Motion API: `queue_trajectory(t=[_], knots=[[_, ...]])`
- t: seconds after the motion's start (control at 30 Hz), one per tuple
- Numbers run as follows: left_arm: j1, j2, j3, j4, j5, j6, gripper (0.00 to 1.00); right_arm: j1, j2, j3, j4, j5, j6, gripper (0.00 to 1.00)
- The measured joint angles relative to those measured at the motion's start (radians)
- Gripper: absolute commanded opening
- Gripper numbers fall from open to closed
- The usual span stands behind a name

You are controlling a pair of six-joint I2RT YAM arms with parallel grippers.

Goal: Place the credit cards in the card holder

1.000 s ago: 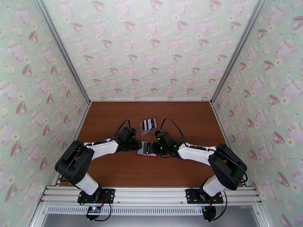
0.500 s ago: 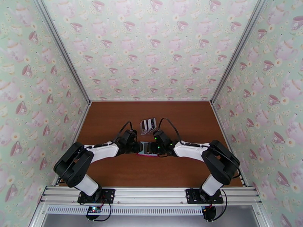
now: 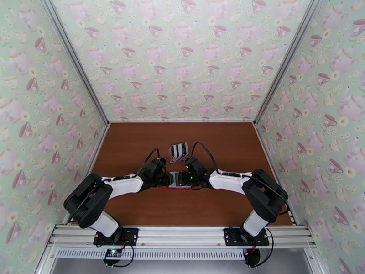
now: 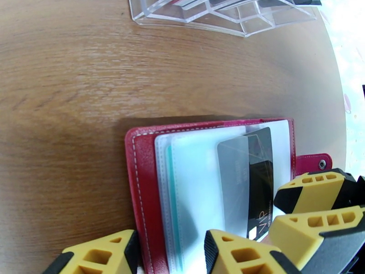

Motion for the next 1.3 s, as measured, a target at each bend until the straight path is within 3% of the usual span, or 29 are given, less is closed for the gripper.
queue_trajectory(t=[1.3], knots=[[-0.030, -0.008, -0.036, 0.068, 0.004, -0.051, 0.46, 0.029, 0.036, 0.029, -0.001, 0.014, 0.000, 0.44]])
